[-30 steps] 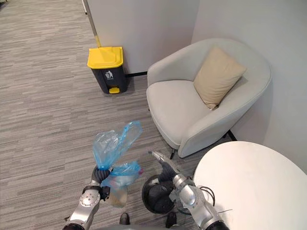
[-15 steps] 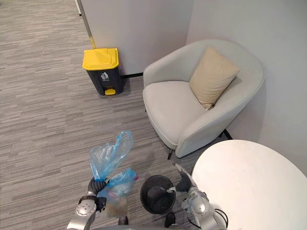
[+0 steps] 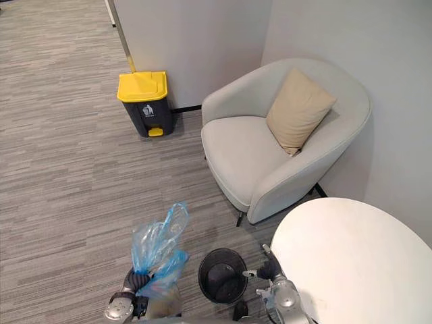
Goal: Gather rubbish on tea table into small bin, then transfer packed bag to large trash can.
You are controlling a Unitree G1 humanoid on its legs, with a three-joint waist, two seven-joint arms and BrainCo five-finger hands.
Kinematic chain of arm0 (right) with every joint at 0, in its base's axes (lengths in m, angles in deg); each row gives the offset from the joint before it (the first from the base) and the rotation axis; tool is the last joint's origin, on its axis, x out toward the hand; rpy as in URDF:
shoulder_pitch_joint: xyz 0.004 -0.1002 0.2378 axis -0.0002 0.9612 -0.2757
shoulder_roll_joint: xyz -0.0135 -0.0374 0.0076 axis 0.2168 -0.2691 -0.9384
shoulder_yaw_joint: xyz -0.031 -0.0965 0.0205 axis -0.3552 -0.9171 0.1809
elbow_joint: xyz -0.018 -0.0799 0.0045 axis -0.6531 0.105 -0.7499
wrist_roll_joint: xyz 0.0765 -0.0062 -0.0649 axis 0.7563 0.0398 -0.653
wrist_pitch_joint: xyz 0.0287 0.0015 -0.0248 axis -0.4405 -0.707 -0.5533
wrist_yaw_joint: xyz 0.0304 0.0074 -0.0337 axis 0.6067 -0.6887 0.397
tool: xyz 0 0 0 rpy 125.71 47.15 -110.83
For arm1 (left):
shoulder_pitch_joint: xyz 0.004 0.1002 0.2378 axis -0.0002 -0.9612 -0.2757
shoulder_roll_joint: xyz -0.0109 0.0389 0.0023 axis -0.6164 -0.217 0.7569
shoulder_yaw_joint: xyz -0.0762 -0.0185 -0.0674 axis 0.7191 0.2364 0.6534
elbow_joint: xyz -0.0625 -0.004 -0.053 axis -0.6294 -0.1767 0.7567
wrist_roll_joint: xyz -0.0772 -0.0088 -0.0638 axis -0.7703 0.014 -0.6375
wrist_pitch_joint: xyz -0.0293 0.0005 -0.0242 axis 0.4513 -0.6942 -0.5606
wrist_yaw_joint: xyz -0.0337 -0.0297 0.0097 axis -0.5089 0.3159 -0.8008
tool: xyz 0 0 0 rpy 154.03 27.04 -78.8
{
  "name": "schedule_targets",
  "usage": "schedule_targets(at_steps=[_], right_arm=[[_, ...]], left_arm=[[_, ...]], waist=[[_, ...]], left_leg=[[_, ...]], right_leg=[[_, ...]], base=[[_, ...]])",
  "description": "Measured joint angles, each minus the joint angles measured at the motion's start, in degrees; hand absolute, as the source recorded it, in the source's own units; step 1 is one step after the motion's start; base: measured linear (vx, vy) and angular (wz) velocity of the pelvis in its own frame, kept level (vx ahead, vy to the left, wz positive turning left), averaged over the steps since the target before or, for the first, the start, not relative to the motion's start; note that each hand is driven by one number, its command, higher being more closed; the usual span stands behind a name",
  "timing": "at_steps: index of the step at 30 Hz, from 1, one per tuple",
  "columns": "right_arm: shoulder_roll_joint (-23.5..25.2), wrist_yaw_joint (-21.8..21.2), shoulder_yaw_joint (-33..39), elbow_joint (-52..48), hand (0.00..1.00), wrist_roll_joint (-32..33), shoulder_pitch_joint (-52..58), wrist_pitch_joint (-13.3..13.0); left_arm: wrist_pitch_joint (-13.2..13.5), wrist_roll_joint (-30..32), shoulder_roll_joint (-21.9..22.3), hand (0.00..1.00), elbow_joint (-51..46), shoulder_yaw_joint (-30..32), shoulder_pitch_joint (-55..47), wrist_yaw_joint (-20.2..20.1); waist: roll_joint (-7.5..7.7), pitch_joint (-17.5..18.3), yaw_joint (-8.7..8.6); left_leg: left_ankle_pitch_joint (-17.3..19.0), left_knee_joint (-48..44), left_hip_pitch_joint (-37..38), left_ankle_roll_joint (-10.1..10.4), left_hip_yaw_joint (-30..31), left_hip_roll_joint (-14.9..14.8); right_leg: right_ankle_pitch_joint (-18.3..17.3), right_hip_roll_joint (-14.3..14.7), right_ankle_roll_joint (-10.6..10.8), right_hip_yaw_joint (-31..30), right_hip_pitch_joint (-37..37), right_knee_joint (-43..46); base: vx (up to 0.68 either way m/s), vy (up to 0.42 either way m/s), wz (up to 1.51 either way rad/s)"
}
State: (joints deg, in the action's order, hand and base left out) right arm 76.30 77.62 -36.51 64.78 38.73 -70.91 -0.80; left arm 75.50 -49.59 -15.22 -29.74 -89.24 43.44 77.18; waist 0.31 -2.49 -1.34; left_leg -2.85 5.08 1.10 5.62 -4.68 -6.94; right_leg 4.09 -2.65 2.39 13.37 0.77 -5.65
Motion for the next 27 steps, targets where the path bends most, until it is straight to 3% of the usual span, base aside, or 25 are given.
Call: schedule_targets(at_steps=[10, 14, 17, 18, 19, 21, 22, 23, 25, 27], right_arm=[[0.69, 0.05, -0.04, 1.82, 0.00, 1.68, -3.07, 0.06], [1.34, 0.30, -0.78, 1.80, 0.00, 1.65, -7.36, 1.01], [1.08, 1.05, -1.06, 1.30, 0.00, 1.75, -7.38, 1.14], [1.01, 1.51, -1.02, 0.17, 0.00, 1.83, -7.28, 1.22], [1.34, 1.67, -1.25, -0.39, 0.00, 2.36, -6.56, 1.23], [1.82, 1.61, -1.32, -0.41, 0.00, 2.73, -6.21, 1.21], [1.57, 1.68, -1.31, -0.65, 0.00, 2.80, -6.77, 1.06], [1.48, 1.72, -1.32, -0.63, 0.00, 2.80, -7.40, 1.05], [0.53, 2.00, -1.28, -0.72, 0.00, 2.91, -9.36, 1.03], [0.69, 2.69, -1.23, -0.63, 0.00, 3.38, -8.84, 1.06]], left_arm=[[-0.06, -0.02, 0.18, 1.00, 0.62, -0.07, -0.14, -0.93], [-0.07, -0.36, -0.27, 1.00, 0.59, -0.11, 3.06, -0.94], [-0.17, -0.46, -0.37, 1.00, -1.00, -0.45, 4.50, -0.97], [-0.12, -0.49, -0.41, 1.00, -2.38, -0.39, 4.63, -0.97], [-0.04, -0.52, -0.54, 1.00, -3.25, -0.40, 4.99, -0.98], [-0.05, -0.55, -1.05, 1.00, -3.76, -0.35, 4.53, -0.98], [-0.09, -0.63, -1.30, 1.00, -4.57, 0.10, 4.32, -0.95], [-0.09, -0.68, -0.83, 1.00, -4.67, 0.07, 4.10, -0.96], [-0.09, -1.70, 1.45, 1.00, -5.19, -0.01, 3.30, -0.99], [-0.10, -1.72, 2.66, 1.00, -5.19, -0.12, 3.14, -0.98]], waist=[[-0.87, -1.15, 0.46], [0.71, -4.40, 0.80], [1.75, -4.93, 0.84], [1.37, -5.24, 0.93], [1.85, -5.25, 0.73], [2.82, -4.88, 0.96], [3.35, -4.59, 2.43], [2.54, -4.70, 3.14], [0.16, -5.37, 5.02], [-0.55, -5.85, 5.20]], left_leg=[[0.25, -0.40, -0.58, -0.25, -3.72, 0.03], [1.91, -5.75, -4.91, -0.89, -5.22, 0.26], [3.94, -11.06, -7.36, -2.08, -5.25, 0.89], [4.12, -11.51, -8.48, -2.43, -5.51, -0.01], [4.17, -13.07, -9.17, -2.53, -4.32, 0.65], [4.19, -15.08, -9.75, -2.54, -2.85, 2.13], [4.21, -16.30, -11.04, -2.46, -2.66, 2.80], [3.78, -16.18, -11.62, -1.91, -2.67, 2.24], [1.76, -15.68, -13.86, -1.61, -2.09, 0.61], [0.38, -14.33, -14.26, -0.90, -0.63, -0.05]], right_leg=[[-0.22, -0.20, 0.26, -3.94, -3.83, 2.92], [-3.46, -1.49, 0.28, -5.86, -11.23, 12.84], [-4.77, -2.79, 1.15, -7.24, -13.48, 17.68], [-6.89, -3.02, 1.94, -7.27, -13.97, 20.48], [-13.10, -4.20, 2.57, -8.06, -16.25, 33.32], [-18.40, -5.15, 4.83, -9.31, -15.01, 40.51], [-19.07, -4.93, 4.77, -9.61, -14.79, 38.18], [-19.06, -3.86, 4.73, -9.93, -14.05, 35.58], [-16.94, -1.18, -0.28, -9.88, -13.11, 28.95], [-15.72, -0.46, -0.84, -8.41, -12.53, 27.32]], base=[[-0.02, 0.010, -0.19], [-0.10, 0.014, -0.23], [-0.09, 0.034, 0.02], [-0.10, 0.023, 0.33], [-0.08, -0.026, 0.52], [-0.05, -0.095, 0.58], [-0.08, -0.096, 0.17], [-0.15, -0.064, -0.12], [-0.19, -0.036, -0.05], [-0.22, -0.037, 0.38]])
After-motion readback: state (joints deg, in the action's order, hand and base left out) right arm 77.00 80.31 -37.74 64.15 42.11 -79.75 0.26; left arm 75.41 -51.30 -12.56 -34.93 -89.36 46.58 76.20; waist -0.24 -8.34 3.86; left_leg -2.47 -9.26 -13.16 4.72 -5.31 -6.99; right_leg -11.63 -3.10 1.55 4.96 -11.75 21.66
